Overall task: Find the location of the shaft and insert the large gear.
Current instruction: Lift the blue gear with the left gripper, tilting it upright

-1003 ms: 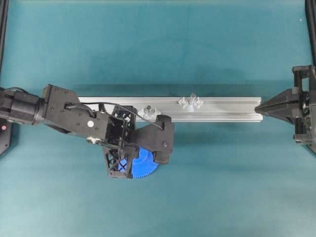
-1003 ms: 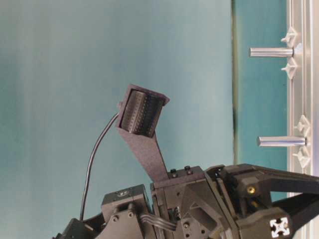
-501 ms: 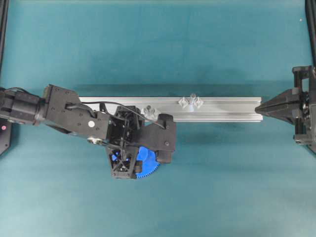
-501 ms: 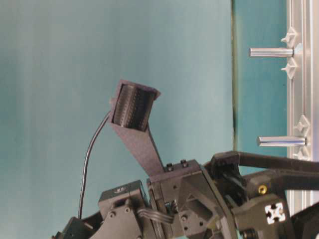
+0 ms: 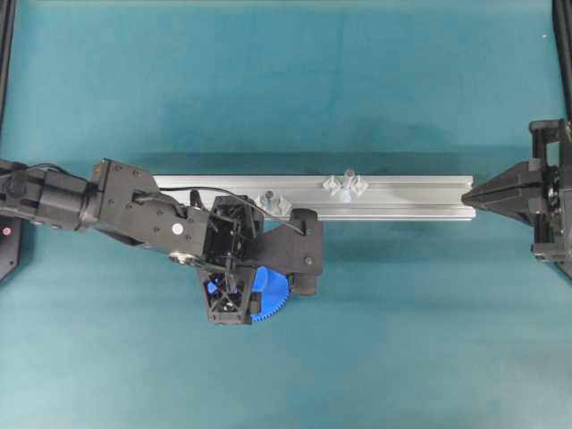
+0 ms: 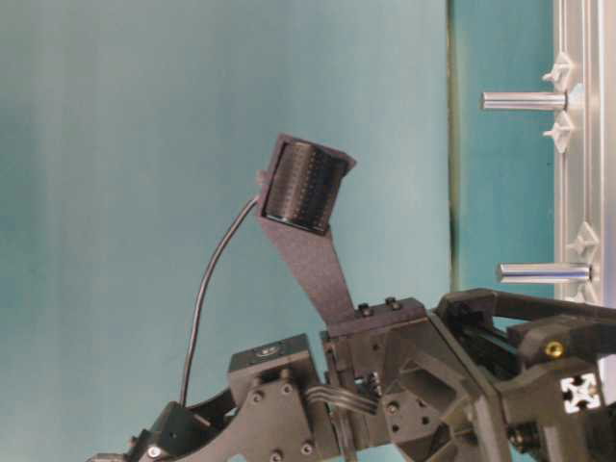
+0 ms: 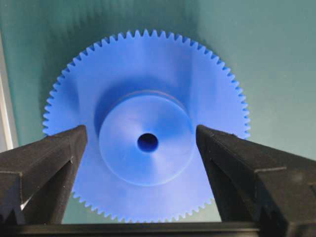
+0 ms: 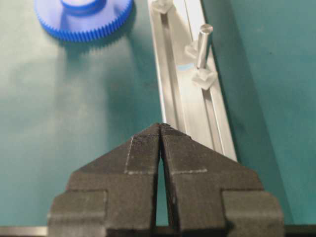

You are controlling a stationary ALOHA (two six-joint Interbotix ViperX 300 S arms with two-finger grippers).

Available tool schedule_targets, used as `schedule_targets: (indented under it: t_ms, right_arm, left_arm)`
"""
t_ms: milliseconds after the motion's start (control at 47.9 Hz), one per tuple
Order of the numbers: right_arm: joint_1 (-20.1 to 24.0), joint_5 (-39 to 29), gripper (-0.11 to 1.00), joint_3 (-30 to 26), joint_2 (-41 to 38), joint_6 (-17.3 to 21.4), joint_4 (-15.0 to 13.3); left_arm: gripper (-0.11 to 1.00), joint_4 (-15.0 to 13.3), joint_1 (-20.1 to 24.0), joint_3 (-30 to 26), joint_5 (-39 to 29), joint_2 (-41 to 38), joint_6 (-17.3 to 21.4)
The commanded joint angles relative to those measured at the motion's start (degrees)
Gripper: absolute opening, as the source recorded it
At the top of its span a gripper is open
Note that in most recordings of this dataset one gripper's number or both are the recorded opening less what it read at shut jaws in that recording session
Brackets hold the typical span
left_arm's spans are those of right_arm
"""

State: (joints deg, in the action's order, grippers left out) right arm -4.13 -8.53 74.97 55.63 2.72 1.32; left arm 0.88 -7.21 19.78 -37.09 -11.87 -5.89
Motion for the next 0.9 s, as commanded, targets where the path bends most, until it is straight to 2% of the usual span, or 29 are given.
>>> schedule_targets:
  t_ms: [0, 878]
  right_arm:
    - [-0.09, 0.26, 0.03, -0.53, -0.26, 0.62, 0.09]
    - [-0.09, 0.18, 0.03, -0.44, -0.26, 0.62, 0.18]
  left_arm:
    - [0.92, 0.09, -0.35, -0.88, -0.26, 0.97, 0.09]
    - [0.92, 0.18, -0.35, -0.35, -0.53, -1.76, -0.09]
